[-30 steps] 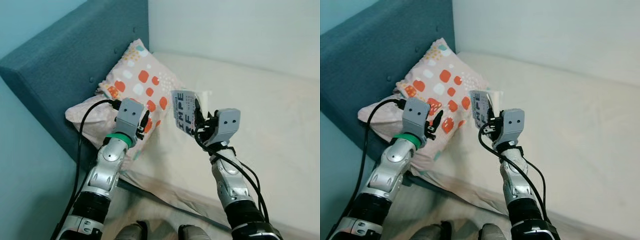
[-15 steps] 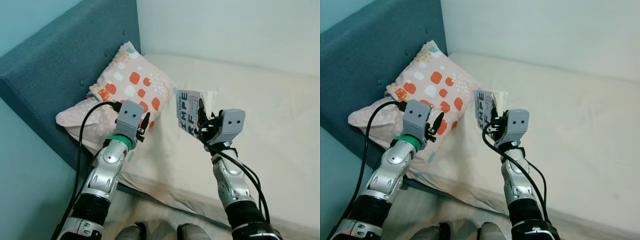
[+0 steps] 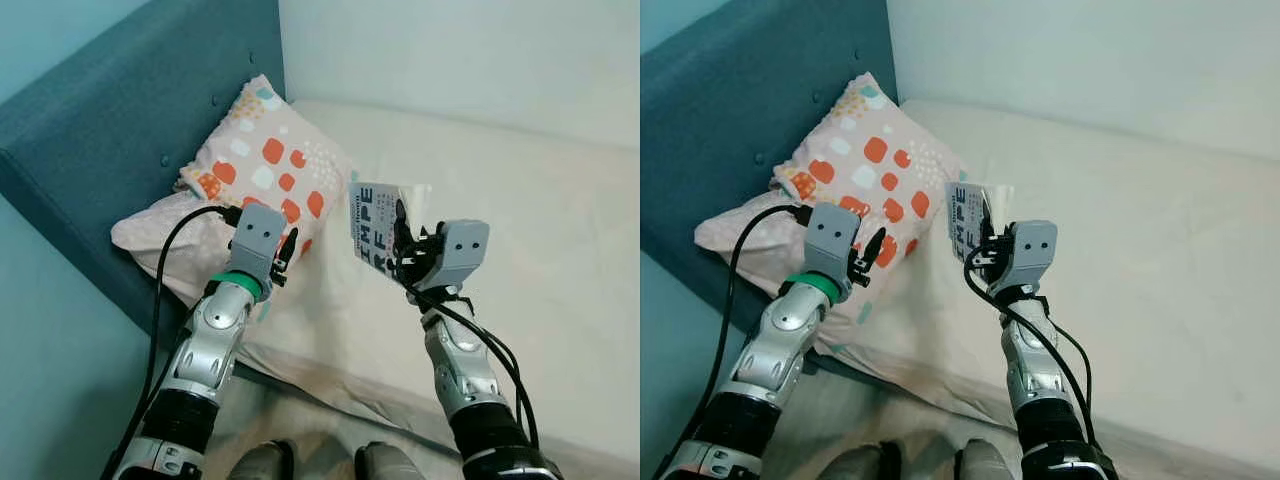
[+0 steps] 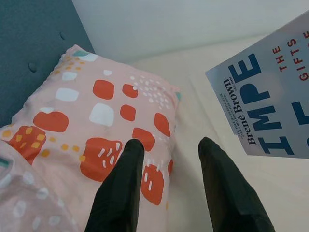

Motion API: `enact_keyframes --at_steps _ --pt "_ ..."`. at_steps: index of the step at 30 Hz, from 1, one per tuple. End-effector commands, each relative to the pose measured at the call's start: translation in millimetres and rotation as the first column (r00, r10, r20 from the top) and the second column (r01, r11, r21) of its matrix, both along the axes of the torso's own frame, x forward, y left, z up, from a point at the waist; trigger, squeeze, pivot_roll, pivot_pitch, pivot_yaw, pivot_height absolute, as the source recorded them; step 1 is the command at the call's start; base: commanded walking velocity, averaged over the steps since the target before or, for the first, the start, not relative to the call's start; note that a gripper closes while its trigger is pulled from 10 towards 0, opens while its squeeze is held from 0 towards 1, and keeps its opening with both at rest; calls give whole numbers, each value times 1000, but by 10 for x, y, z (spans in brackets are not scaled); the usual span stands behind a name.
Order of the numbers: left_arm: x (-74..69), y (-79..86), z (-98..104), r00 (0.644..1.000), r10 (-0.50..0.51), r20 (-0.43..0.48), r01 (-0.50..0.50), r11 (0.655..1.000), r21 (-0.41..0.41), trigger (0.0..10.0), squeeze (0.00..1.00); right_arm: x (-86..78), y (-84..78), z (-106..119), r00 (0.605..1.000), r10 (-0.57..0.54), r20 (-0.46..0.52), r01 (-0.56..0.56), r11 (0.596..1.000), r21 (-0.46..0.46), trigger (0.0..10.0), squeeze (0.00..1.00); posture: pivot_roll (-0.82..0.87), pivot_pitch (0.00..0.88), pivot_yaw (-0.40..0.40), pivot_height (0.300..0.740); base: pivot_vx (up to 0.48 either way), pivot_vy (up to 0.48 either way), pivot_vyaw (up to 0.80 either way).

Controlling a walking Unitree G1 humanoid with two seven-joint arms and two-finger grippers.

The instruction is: Clean up the room

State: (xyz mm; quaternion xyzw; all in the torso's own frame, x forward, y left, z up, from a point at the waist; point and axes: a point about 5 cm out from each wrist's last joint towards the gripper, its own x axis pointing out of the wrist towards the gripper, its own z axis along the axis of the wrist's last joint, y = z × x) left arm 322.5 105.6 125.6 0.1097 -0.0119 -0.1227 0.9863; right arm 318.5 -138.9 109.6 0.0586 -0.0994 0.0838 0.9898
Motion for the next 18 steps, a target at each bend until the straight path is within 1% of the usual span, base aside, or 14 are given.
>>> enact_keyframes --at_steps 1,9,11,12,13,14,15,16,17,18 --pt "-32 18 -80 999 1 -34 -1 1000 11 10000 0 -16 4 12 1000 12 8 -12 1000 24 10000 0 -34 30 81 640 0 0 0" --pt "-33 9 -85 999 -3 -36 3 1000 12 10000 0 -22 -11 21 1000 10 10 -10 999 40 10000 0 -36 32 85 610 0 0 0" --pt "-33 10 -86 999 -4 -37 5 1000 13 10000 0 -25 -17 38 1000 14 16 -15 997 80 10000 0 -36 34 88 605 0 0 0" --pt "-33 12 -85 999 -5 -37 5 1000 14 10000 0 -25 -14 59 1000 20 18 -22 992 122 10000 0 -36 35 90 605 0 0 0" --pt "-33 14 -86 999 -5 -38 6 1000 15 10000 0 -24 -10 85 999 30 18 -33 982 187 10000 0 -36 35 90 605 0 0 0" --pt "-34 16 -87 999 -6 -38 7 1000 17 10000 0 -26 0 143 998 62 25 -67 950 305 10000 0 -35 37 91 605 0 0 0" --pt "-34 17 -87 999 -6 -39 7 1000 18 10000 0 -30 10 186 995 89 37 -97 919 382 10000 0 -35 37 91 605 0 0 0" --pt "-34 17 -87 999 -6 -39 7 1000 18 10000 0 -30 10 186 995 89 37 -97 919 382 10000 0 -35 37 91 605 0 0 0" --pt "-34 19 -87 999 -7 -39 7 1000 19 10000 0 -39 10 243 991 117 59 -131 878 461 10000 0 -35 38 92 605 0 0 0" --pt "-34 19 -87 999 -7 -39 7 1000 19 10000 0 -39 10 243 991 117 59 -131 878 461 10000 0 -35 38 92 605 0 0 0"
